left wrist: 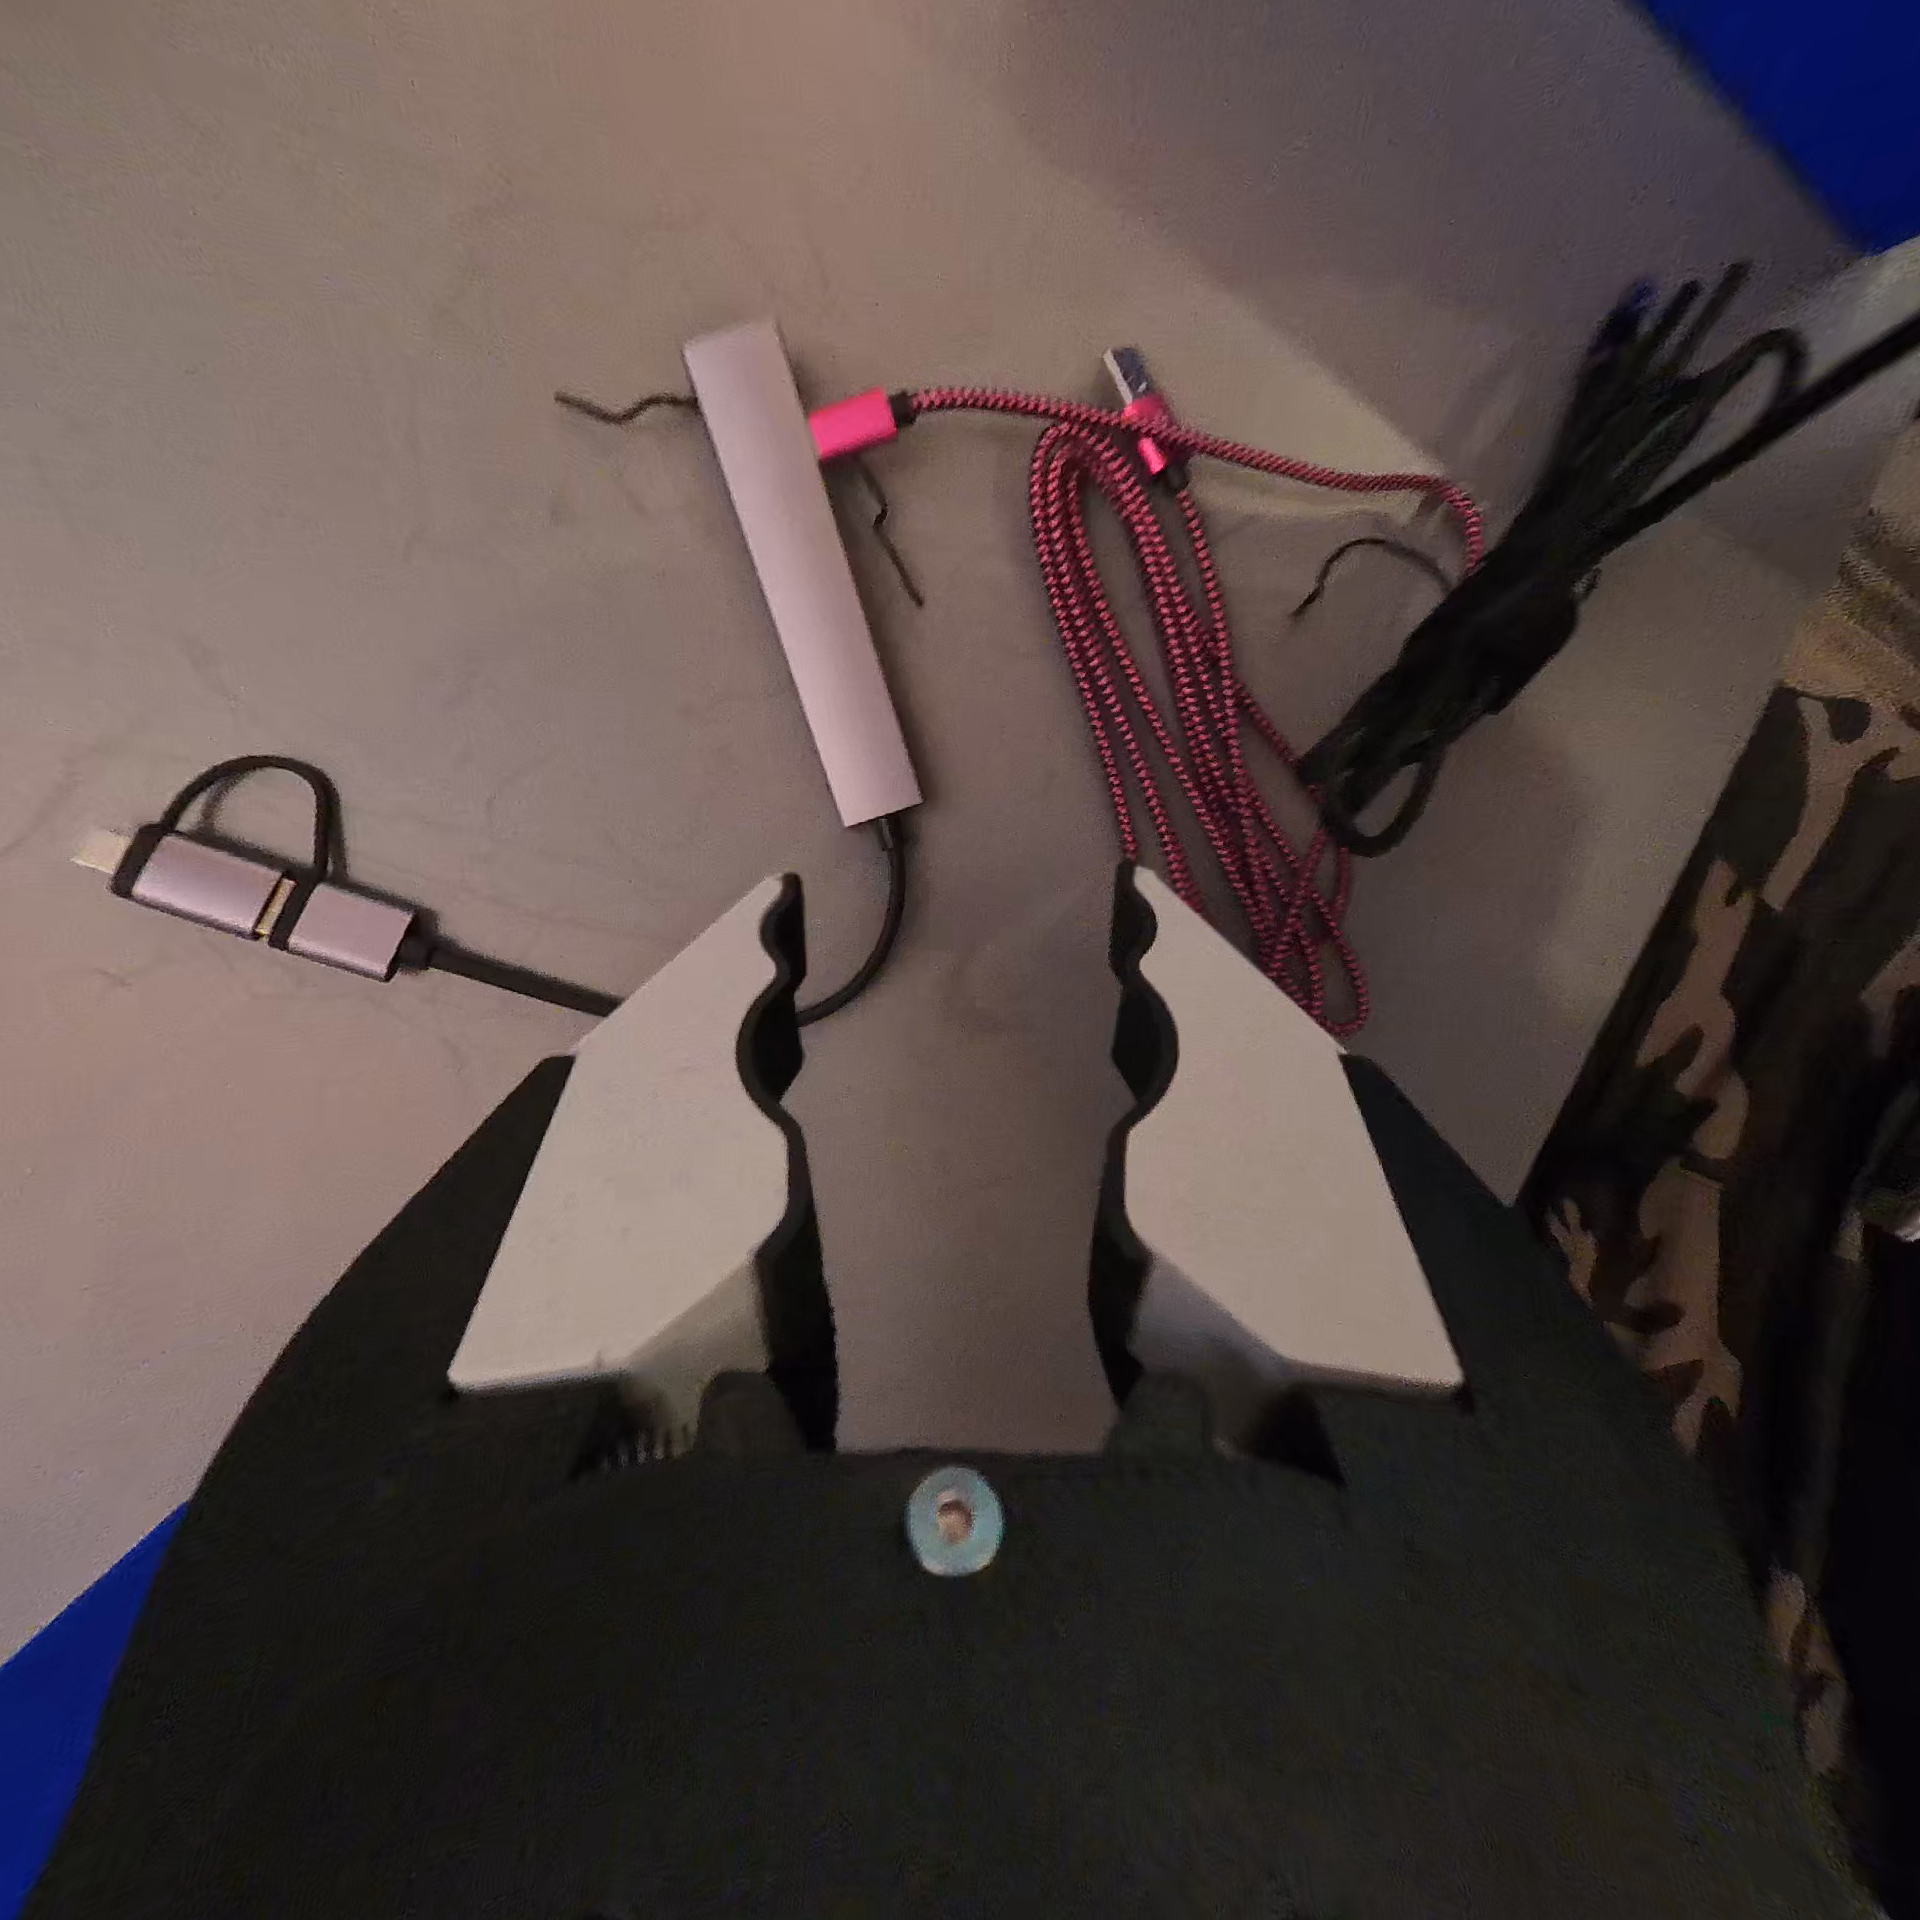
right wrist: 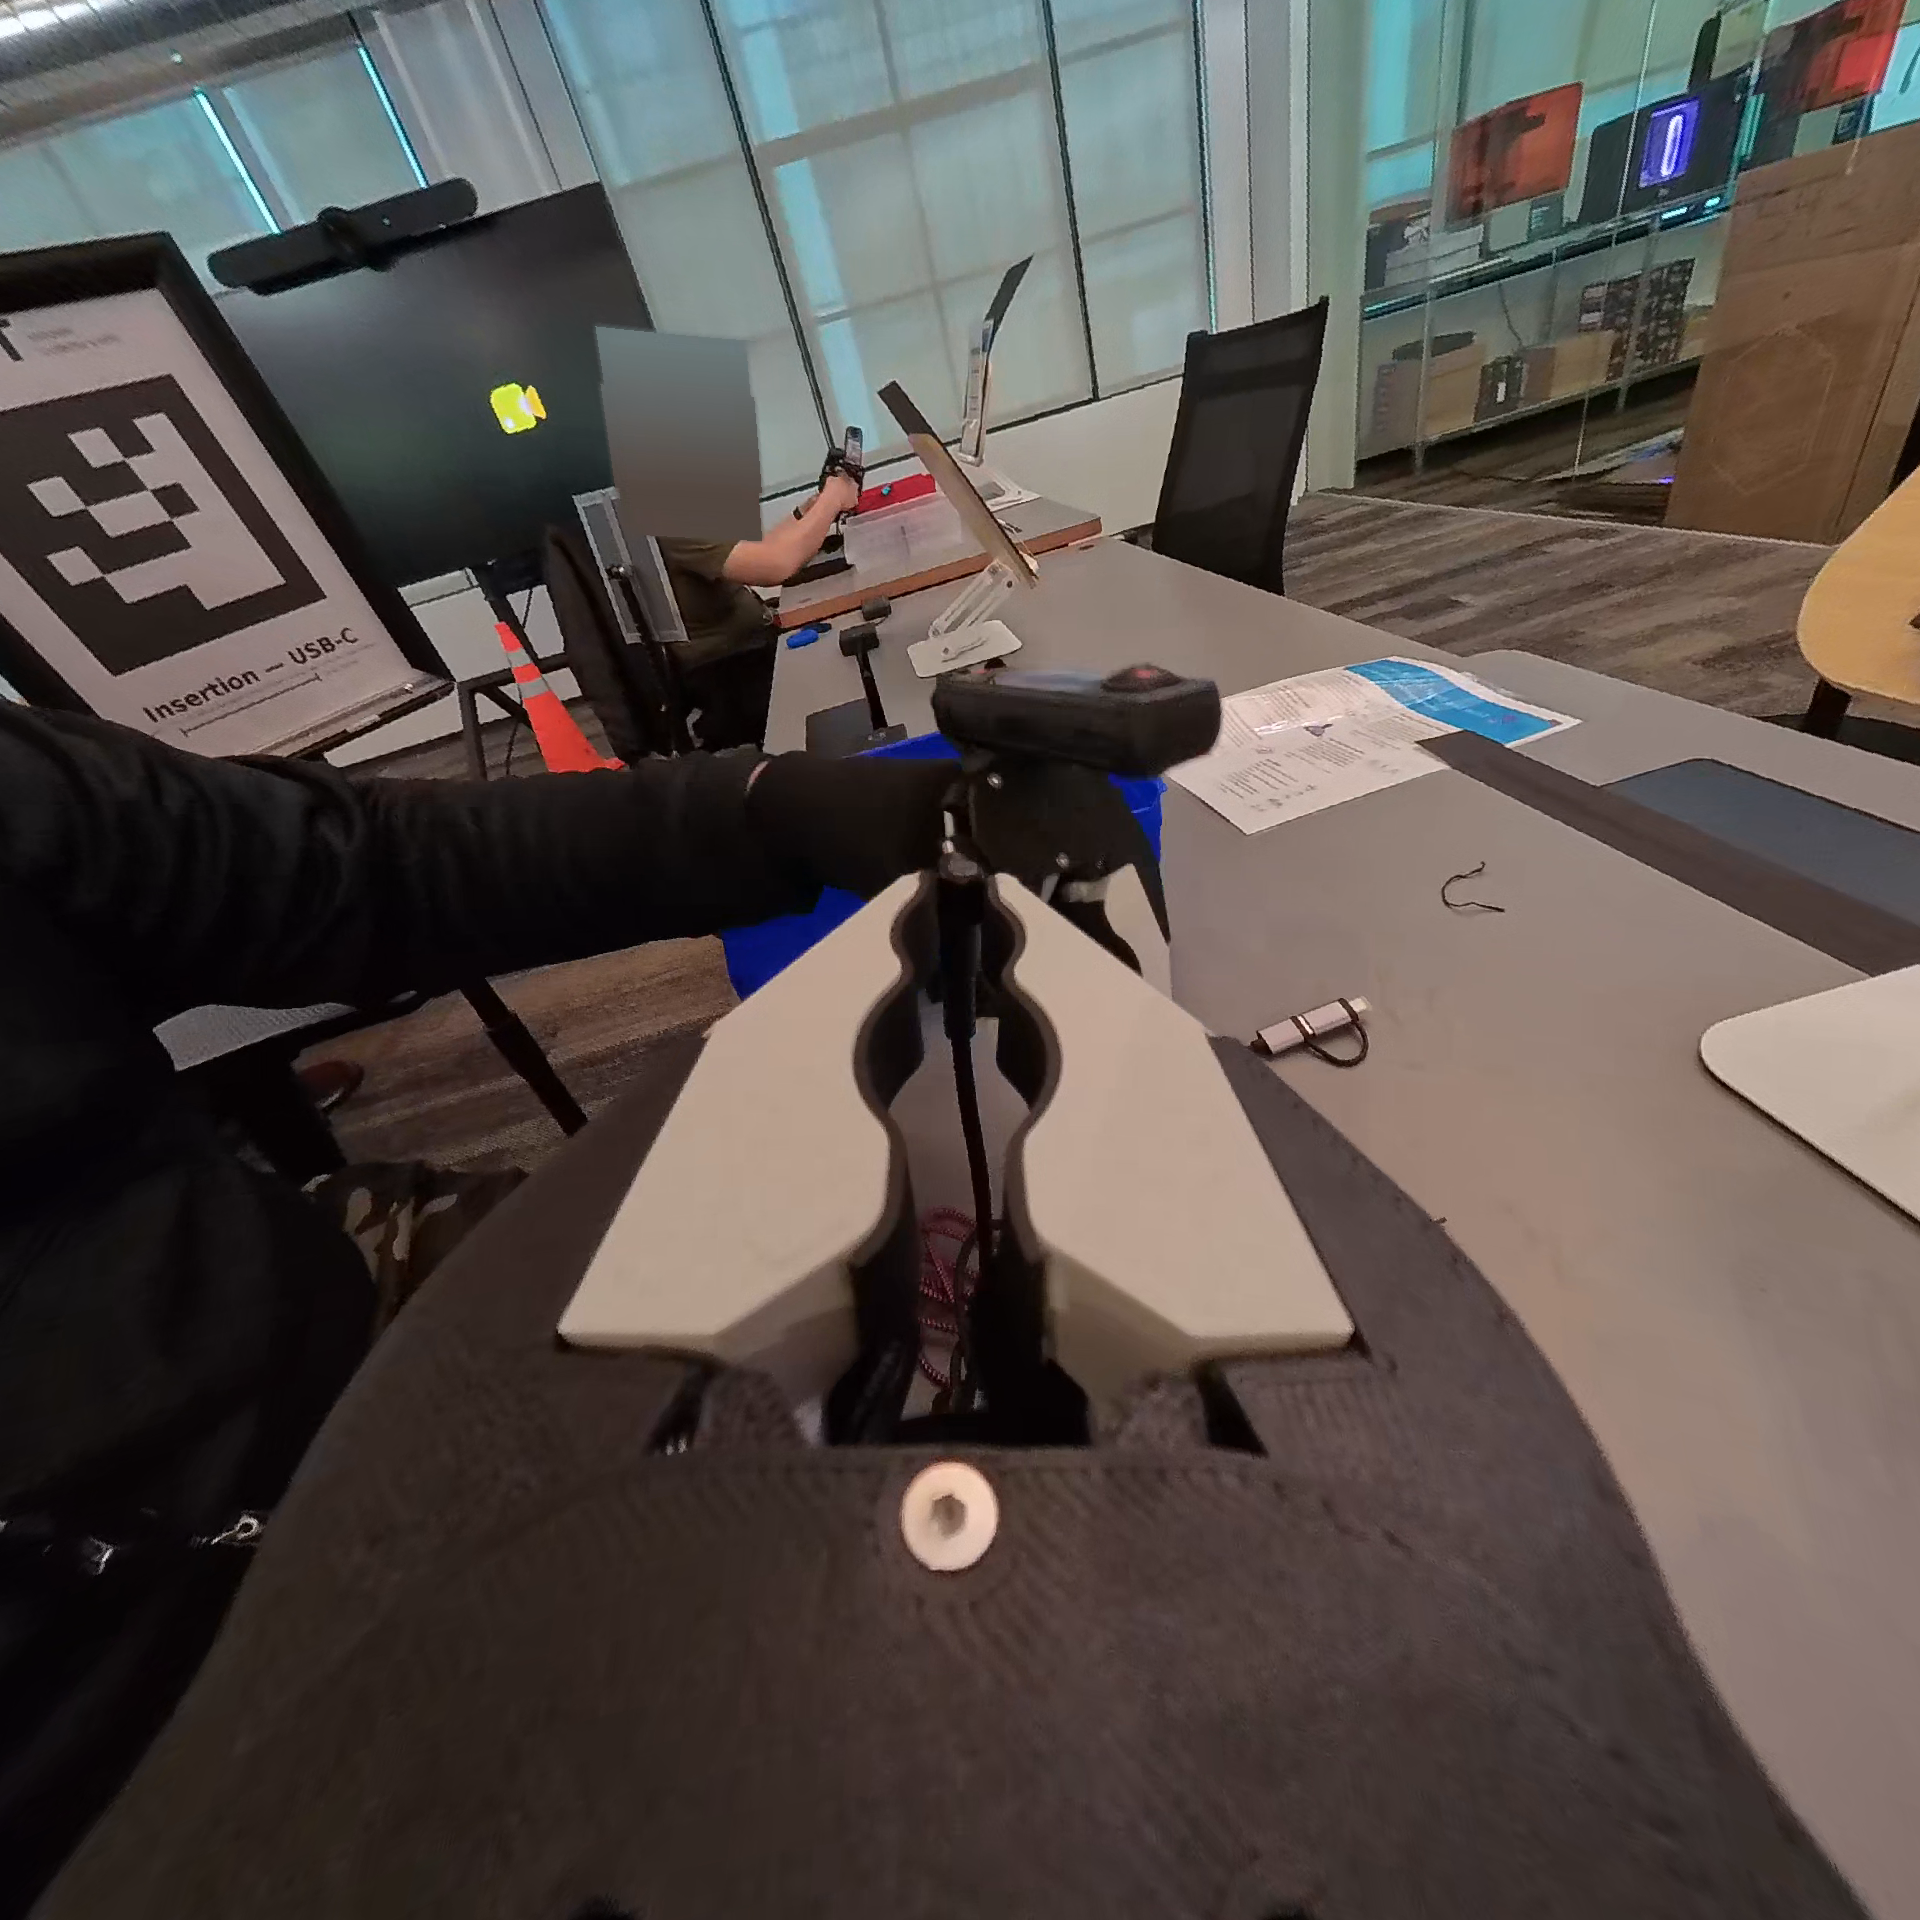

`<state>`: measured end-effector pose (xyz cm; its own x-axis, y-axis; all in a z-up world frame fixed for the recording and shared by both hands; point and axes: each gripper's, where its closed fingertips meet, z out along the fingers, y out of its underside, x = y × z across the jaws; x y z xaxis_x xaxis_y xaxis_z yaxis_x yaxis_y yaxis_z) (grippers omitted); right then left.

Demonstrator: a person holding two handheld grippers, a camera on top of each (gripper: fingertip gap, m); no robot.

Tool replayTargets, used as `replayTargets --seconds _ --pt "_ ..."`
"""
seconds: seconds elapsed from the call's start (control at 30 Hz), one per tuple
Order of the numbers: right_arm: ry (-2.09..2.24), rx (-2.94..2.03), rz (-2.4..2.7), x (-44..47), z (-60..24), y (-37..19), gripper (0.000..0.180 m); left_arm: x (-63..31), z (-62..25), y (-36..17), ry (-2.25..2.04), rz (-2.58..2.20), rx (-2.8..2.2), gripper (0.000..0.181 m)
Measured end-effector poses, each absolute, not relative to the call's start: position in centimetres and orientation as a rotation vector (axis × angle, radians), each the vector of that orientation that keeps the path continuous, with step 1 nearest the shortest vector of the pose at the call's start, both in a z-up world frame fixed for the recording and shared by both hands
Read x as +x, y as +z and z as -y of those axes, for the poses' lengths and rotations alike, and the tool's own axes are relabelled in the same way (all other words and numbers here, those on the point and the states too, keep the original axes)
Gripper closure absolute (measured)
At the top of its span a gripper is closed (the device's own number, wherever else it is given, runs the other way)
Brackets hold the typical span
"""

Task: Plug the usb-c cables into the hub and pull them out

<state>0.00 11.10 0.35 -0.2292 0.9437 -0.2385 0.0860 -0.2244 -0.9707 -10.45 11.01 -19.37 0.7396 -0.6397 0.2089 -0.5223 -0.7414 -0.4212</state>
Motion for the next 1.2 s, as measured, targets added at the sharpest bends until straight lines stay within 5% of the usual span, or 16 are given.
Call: replayTargets --seconds 0.33,0.47,0.57,0.73,1.2 --pt "1.569 -1.301 1.291 0.0 -11.4 0.2 0.175 -9.2 -13.4 -23.8 -0.31 -0.945 -2.709 0.121" --pt "1.563 -1.301 1.293 0.1 -11.4 0.1 0.174 -9.1 -14.5 -24.2 -0.219 -0.925 -2.722 0.13" --pt "1.562 -1.297 1.297 0.0 -11.4 0.1 0.174 -9.3 -14.8 -24.3 -0.165 -0.923 -2.716 0.159" --pt "1.558 -1.297 1.303 -0.1 -11.2 0.1 0.174 -9.3 -14.8 -24.2 -0.2 -0.857 -2.694 0.16" --pt "1.443 -1.392 1.286 -1.8 -12.0 -1.1 0.175 -10.2 -16.8 -13.0 -0.454 -0.364 -2.105 0.161"
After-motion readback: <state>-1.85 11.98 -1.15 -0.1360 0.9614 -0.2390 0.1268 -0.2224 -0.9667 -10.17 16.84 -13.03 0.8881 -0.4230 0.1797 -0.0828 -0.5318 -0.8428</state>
